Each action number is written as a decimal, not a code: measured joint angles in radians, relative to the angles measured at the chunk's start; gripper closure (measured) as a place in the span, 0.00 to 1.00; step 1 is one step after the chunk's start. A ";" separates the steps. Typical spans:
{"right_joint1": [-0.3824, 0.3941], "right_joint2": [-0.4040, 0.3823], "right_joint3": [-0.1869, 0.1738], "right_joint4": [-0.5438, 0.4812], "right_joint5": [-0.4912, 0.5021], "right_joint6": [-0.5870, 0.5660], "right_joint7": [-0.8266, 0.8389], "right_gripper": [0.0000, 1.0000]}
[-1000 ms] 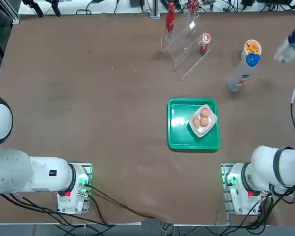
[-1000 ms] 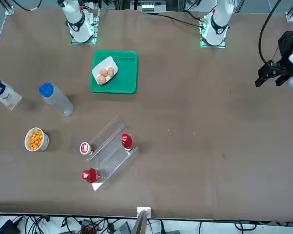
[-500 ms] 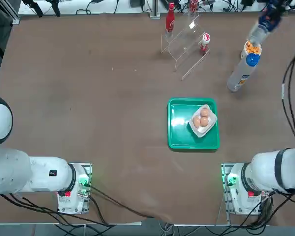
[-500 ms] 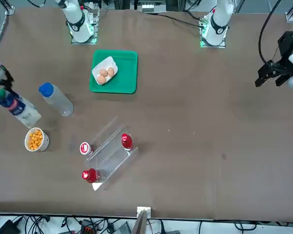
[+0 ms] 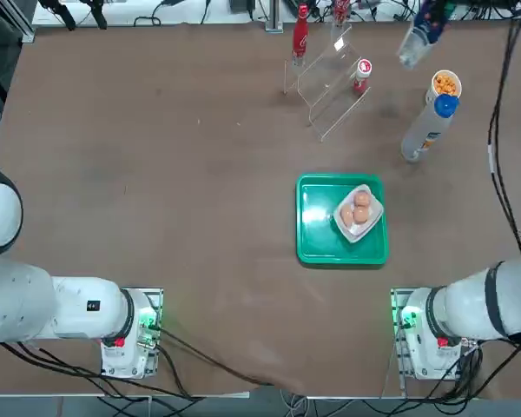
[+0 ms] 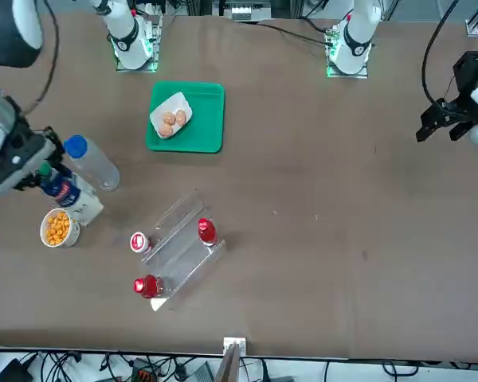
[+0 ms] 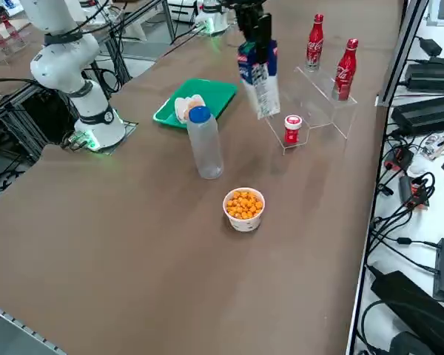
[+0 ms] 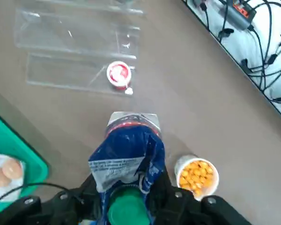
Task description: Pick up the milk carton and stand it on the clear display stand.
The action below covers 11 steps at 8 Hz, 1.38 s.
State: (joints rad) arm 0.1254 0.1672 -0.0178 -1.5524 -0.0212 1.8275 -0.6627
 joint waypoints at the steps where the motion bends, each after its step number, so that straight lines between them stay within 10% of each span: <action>1: 0.039 0.033 0.000 0.025 0.009 0.000 0.057 0.55; 11: 0.217 0.325 -0.001 0.264 0.088 0.010 0.374 0.55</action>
State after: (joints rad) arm 0.3429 0.4920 -0.0187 -1.2885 0.0664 1.8379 -0.2885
